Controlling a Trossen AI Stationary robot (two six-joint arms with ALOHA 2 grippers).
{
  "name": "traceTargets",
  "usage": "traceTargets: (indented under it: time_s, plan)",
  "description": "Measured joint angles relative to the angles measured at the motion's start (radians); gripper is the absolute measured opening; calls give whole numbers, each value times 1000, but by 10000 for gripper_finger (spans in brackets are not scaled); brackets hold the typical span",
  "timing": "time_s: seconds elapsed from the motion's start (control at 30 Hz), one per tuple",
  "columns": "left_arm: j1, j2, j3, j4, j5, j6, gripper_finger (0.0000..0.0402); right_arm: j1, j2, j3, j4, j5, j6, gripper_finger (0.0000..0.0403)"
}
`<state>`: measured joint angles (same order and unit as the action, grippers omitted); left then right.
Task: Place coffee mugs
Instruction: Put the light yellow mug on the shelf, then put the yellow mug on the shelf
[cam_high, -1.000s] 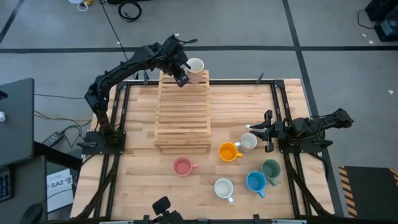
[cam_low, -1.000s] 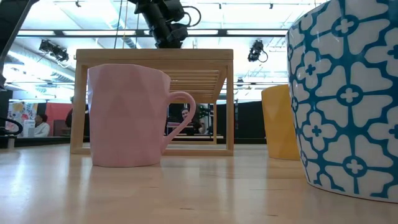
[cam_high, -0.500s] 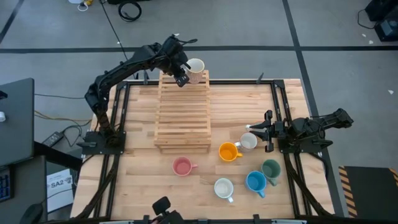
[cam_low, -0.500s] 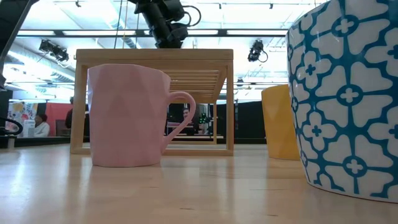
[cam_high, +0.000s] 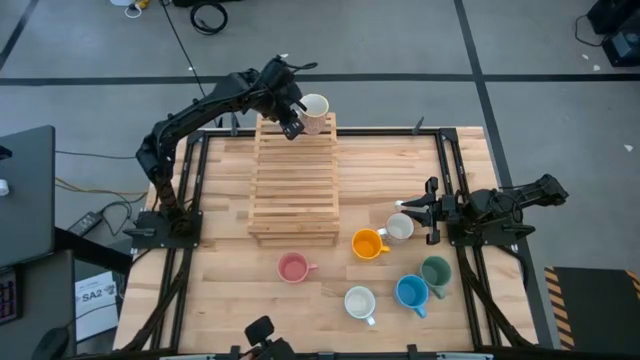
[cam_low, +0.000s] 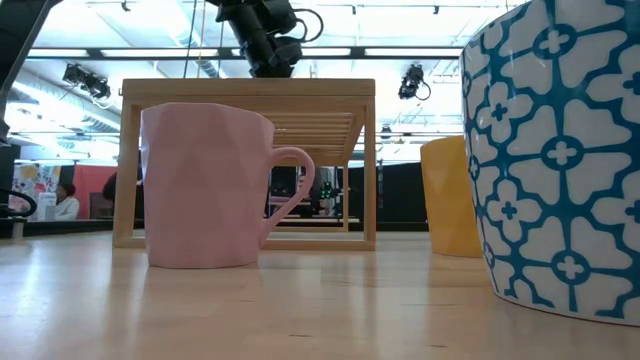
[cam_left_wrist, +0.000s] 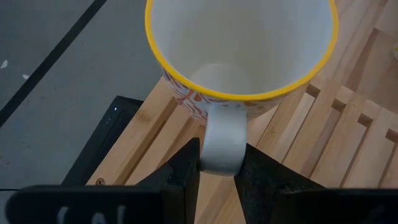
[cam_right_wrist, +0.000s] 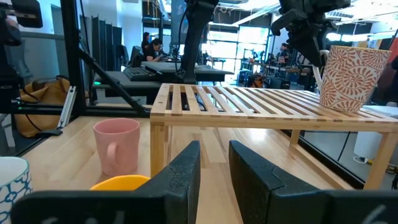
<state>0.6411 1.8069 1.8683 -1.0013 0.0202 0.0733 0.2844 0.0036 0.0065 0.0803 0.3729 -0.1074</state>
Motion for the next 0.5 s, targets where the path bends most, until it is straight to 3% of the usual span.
traceTargets:
  time_s: [0.23, 0.5]
  plan:
    - [0, 0, 0, -7, 0, 1, 107, 0, 0, 0, 0, 0, 0, 91]
    - [0, 0, 0, -9, -1, 1, 182, 0, 0, 0, 0, 0, 0, 91]
